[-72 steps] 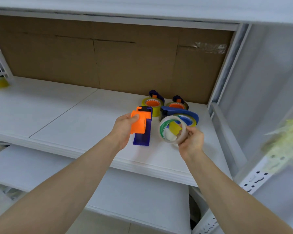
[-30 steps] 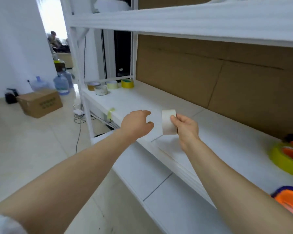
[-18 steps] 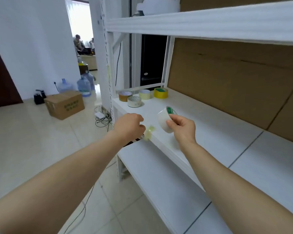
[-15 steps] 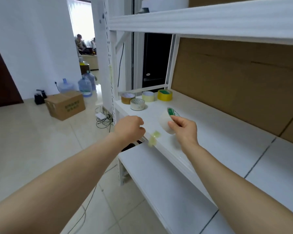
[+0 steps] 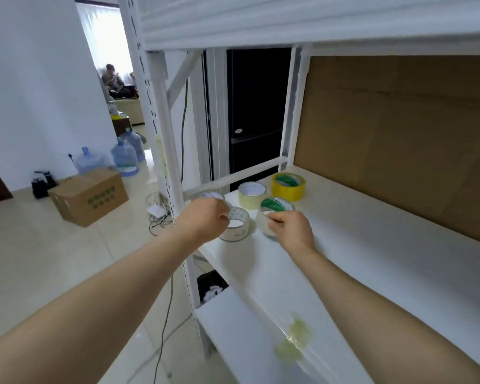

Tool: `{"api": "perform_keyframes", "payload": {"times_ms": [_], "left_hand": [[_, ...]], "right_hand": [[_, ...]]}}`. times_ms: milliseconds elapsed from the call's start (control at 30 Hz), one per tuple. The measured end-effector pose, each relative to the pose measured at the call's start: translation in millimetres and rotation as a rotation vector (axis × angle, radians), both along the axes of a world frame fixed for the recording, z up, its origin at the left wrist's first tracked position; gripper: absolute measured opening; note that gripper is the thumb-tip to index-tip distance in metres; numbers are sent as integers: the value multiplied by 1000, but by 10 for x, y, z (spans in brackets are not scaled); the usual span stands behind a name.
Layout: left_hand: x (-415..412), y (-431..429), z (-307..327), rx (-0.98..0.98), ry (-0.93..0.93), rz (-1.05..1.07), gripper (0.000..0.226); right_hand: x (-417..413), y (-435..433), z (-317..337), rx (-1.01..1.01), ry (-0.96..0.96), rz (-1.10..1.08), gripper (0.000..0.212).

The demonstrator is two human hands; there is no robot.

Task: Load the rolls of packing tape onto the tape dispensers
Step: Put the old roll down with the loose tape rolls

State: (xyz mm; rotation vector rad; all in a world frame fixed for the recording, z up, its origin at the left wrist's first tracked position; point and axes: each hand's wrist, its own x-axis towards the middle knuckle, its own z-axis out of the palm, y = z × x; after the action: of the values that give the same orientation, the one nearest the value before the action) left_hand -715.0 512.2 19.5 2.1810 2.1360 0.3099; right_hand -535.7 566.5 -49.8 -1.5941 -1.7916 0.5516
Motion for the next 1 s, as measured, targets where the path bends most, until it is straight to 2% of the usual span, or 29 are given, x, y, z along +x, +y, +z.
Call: {"api": "perform_keyframes", "payload": {"times_ms": [100,167,367,500,633,767,867,933,1000], "left_hand": [[-54,390,-21,8,-48,-31,20],[-42,630,-7,6,-110,-64,33],[53,1382,22,-37,-116,-280,41],[63,1827,44,-84,-137,-409,42],[-12,2186,11,-104,-104,-494,42],[-48,2439,-54,-157,-148,-542,41],[1,2547,-109,-176,-272,-537,35],[70,2558,-89,-195,-391,-559,52],[184,2503,-15,-162,-434,-670,73]], "right_hand": [[-80,232,-112,-59,-141,33,25],[-100,289,-87,-85,-181,73,25],[65,776,274,114,-139,-147,31],[182,1254,296,-40,-318,-165,41],[131,1590,161,-244,-378,-135,58],[79,1770,26,-407,-444,-250,49],[19,1681,77,-302,-313,-304,33],[-3,1533,244,-188,-25,-383,25],[19,1337,478,-126,320,-456,15]]}}
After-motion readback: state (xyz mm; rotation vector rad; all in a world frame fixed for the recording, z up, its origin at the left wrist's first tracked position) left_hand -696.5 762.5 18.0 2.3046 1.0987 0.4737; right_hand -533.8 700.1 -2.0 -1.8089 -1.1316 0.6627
